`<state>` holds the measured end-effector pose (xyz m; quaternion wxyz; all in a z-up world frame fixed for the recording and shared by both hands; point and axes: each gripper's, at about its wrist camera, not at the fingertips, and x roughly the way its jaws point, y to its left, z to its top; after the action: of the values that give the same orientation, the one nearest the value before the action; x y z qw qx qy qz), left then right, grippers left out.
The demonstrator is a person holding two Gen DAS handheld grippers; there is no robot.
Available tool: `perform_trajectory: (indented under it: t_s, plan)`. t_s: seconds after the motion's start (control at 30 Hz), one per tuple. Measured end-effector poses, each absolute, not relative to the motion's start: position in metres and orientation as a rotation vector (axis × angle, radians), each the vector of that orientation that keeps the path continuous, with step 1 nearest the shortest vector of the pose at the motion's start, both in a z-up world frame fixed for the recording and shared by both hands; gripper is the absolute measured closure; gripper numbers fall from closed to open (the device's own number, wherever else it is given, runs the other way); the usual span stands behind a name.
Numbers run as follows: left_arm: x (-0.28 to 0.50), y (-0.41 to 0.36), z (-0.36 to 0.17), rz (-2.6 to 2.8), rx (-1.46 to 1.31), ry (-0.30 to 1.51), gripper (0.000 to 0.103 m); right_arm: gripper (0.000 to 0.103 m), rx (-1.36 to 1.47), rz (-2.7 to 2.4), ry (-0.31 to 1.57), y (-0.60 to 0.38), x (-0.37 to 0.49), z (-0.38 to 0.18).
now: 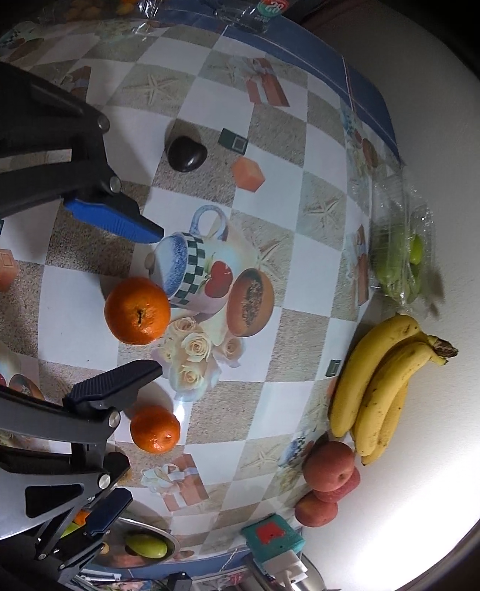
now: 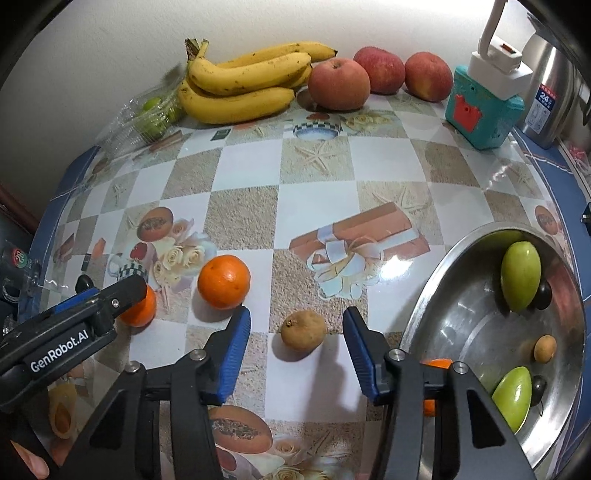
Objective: Organize fruits
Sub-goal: 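Grasp another brown fruit with the right tool while the left tool grasps an orange, then carry the brown fruit and orange toward the basin with both tools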
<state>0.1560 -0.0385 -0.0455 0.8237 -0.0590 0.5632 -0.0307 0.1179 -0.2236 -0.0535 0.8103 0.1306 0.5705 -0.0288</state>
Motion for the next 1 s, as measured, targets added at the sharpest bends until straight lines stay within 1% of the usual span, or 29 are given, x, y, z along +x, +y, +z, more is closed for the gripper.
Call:
perform_trajectory:
  t_s: [0.1, 0.17, 0.2, 0.3, 0.33, 0.4, 0.5, 0.53, 0.57, 0.6, 0.63, 0.7, 1.0]
  plan:
    - [0.156, -0.040, -0.049, -0.070, -0.125, 1.205, 0.036, 0.051, 0.276, -0.065, 1.233, -0.223, 0.118, -0.059]
    - [0.157, -0.040, -0.051, -0.069, -0.124, 1.210, 0.045, 0.056, 0.276, -0.068, 1.242, -0.223, 0.118, -0.062]
    - [0.157, -0.040, -0.052, -0.070, -0.122, 1.213, 0.046, 0.058, 0.275, -0.071, 1.246, -0.223, 0.118, -0.064]
    - [0.157, -0.040, -0.054, -0.073, -0.124, 1.220, 0.047, 0.060, 0.278, -0.076, 1.254, -0.224, 0.118, -0.066]
    - [0.157, -0.040, -0.055, -0.074, -0.123, 1.223, 0.051, 0.060, 0.279, -0.076, 1.256, -0.224, 0.118, -0.067]
    - [0.157, -0.041, -0.056, -0.079, -0.128, 1.227, 0.053, 0.064, 0.280, -0.076, 1.258, -0.224, 0.119, -0.067]
    - [0.157, -0.042, -0.058, -0.079, -0.127, 1.229, 0.053, 0.064, 0.281, -0.075, 1.258, -0.225, 0.119, -0.067]
    - [0.157, -0.042, -0.058, -0.080, -0.125, 1.229, 0.055, 0.064, 0.284, -0.075, 1.258, -0.225, 0.119, -0.068]
    - [0.156, -0.042, -0.058, -0.084, -0.124, 1.229, 0.058, 0.064, 0.285, -0.076, 1.257, -0.225, 0.118, -0.068]
    - [0.156, -0.043, -0.058, -0.091, -0.125, 1.228, 0.060, 0.064, 0.285, -0.077, 1.257, -0.225, 0.118, -0.068]
    - [0.156, -0.044, -0.057, -0.087, -0.118, 1.228, 0.060, 0.065, 0.284, -0.076, 1.257, -0.225, 0.118, -0.068]
    - [0.155, -0.044, -0.057, -0.084, -0.111, 1.226, 0.060, 0.074, 0.286, -0.072, 1.256, -0.225, 0.119, -0.067]
    - [0.155, -0.043, -0.051, -0.082, -0.117, 1.216, 0.060, 0.075, 0.296, -0.056, 1.252, -0.224, 0.118, -0.065]
